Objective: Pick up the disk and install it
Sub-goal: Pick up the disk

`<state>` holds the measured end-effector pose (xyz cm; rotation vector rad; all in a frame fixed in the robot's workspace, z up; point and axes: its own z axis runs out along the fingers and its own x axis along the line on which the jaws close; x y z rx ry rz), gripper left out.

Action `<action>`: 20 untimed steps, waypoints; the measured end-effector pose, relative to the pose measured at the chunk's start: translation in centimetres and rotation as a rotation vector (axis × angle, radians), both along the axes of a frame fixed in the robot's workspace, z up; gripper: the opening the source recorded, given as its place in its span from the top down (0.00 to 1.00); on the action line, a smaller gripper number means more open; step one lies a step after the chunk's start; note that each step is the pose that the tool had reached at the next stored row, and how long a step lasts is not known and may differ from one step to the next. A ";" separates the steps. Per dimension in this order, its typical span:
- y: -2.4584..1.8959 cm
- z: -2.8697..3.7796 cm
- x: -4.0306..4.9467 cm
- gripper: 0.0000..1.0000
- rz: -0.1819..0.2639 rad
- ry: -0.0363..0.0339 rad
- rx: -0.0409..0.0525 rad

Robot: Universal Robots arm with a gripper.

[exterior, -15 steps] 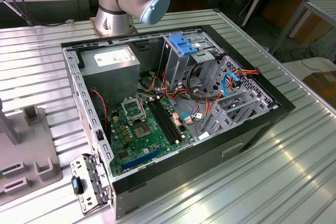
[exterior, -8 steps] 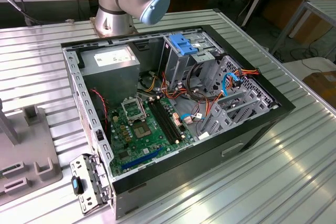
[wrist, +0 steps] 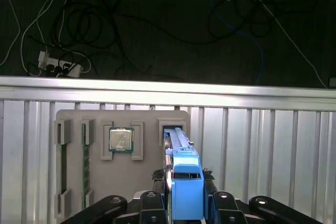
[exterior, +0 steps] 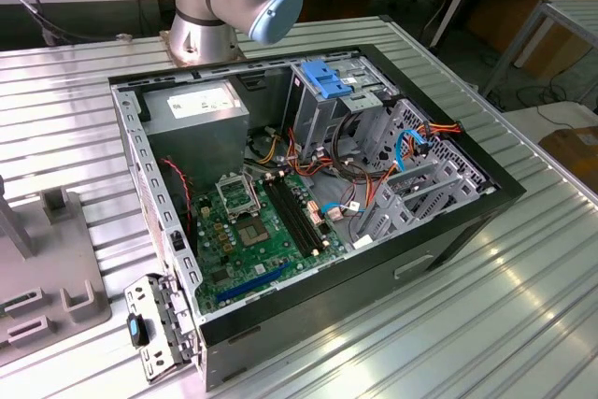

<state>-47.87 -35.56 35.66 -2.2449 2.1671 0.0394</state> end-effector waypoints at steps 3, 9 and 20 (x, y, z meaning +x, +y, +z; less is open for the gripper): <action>0.00 0.31 0.00 0.64 0.000 0.0000 0.0002; 0.00 0.86 0.00 0.64 0.000 0.0001 0.0004; 0.00 5.06 0.00 0.64 0.000 -0.0003 0.0005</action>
